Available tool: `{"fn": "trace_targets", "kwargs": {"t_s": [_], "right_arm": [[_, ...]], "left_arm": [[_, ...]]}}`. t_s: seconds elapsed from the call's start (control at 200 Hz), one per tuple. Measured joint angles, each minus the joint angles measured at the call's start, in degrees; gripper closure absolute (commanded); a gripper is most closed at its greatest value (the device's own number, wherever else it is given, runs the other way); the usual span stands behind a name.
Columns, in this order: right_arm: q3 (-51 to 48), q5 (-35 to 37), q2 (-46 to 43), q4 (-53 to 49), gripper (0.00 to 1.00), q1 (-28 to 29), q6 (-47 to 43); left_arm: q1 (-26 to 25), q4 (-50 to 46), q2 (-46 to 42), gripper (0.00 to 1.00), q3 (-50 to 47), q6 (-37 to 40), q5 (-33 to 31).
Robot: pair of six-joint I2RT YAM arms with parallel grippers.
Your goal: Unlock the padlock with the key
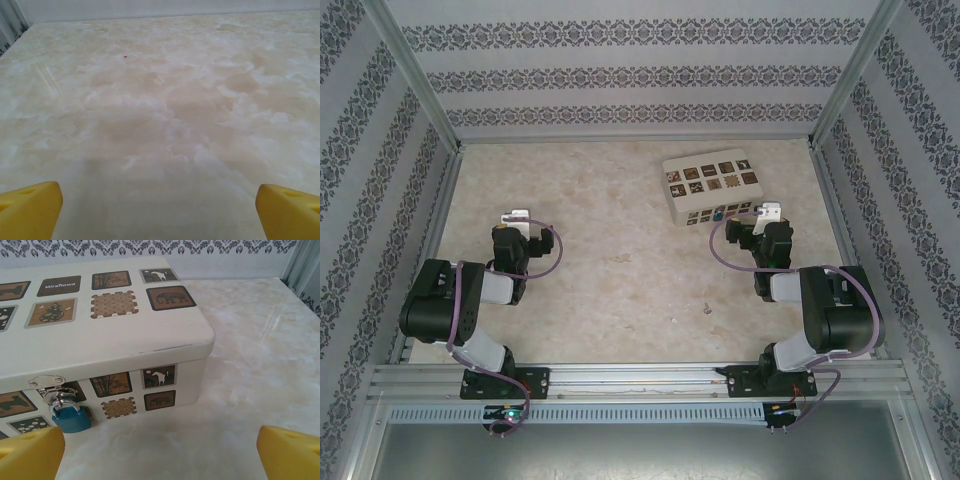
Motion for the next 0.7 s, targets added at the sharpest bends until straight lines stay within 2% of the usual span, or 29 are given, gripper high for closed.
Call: {"fn": "trace_targets", "kwargs": {"t_s": [0.7], "right_arm": [[0.0, 0.0, -0.1, 0.3, 0.02, 0.0, 0.0]], "left_arm": [[0.0, 2.0, -0.4, 0.01, -0.8, 0.0, -1.2]]}}
